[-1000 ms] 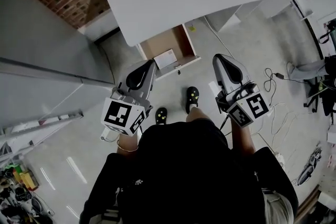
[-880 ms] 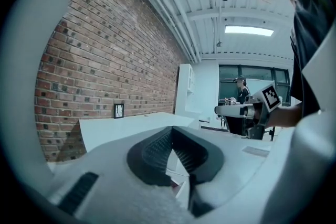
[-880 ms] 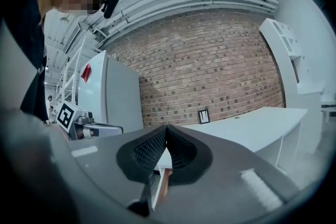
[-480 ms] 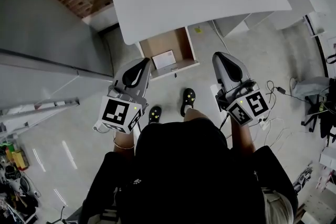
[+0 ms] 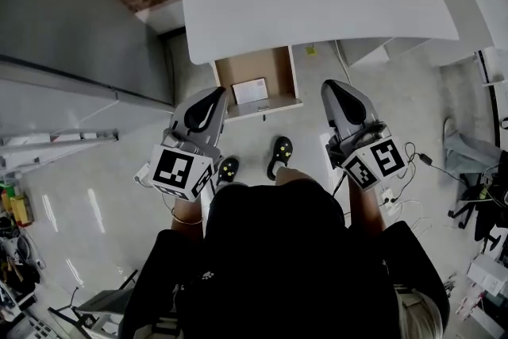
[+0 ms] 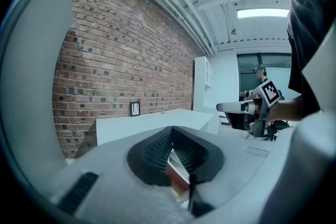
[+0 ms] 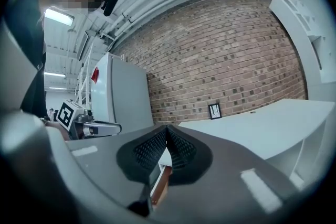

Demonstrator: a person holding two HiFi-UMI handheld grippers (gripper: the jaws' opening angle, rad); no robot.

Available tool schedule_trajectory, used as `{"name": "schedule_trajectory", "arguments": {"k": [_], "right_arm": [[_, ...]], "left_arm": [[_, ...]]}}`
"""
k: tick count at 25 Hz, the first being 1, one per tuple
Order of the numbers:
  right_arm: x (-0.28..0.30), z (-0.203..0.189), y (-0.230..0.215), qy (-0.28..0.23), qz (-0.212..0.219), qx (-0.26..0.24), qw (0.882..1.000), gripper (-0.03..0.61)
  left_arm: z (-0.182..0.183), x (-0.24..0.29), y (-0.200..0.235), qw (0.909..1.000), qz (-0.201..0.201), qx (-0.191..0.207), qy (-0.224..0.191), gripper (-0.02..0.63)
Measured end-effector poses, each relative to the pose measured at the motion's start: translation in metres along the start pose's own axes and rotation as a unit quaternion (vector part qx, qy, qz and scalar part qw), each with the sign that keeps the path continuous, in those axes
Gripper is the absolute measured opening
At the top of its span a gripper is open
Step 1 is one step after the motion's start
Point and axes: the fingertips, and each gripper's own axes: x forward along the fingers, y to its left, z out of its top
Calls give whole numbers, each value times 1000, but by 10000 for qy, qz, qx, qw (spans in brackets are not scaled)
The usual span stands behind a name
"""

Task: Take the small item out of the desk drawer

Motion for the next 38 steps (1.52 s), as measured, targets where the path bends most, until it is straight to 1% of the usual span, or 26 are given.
{"name": "schedule_trajectory", "arguments": {"k": [6, 12, 16, 21, 26, 33, 38], "right_arm": [[6, -3, -18, 121, 353, -70, 9993, 12], [12, -8, -26, 240, 714, -96, 9971, 12], [18, -23, -30, 373, 896, -116, 9952, 12], [30, -45, -36, 531, 874, -125, 9947, 12], [44, -69, -42, 649, 764, -31, 9950, 12], [70, -116, -52, 892, 668, 60, 9938, 12], [82, -147, -57, 1138, 759, 76, 9906, 12]], "left_arm": [[-9, 12, -6, 9994, 309, 42, 152, 6], [-24, 14, -8, 9973, 655, -184, 272, 8], [-40, 16, -4, 9955, 822, -283, 375, 9], [-67, 26, 5, 9942, 760, -268, 713, 15], [-98, 44, 24, 9928, 635, -271, 981, 28], [-168, 80, 44, 9864, 399, -168, 1587, 40], [-214, 102, 55, 9800, 297, -141, 1965, 58]]}}
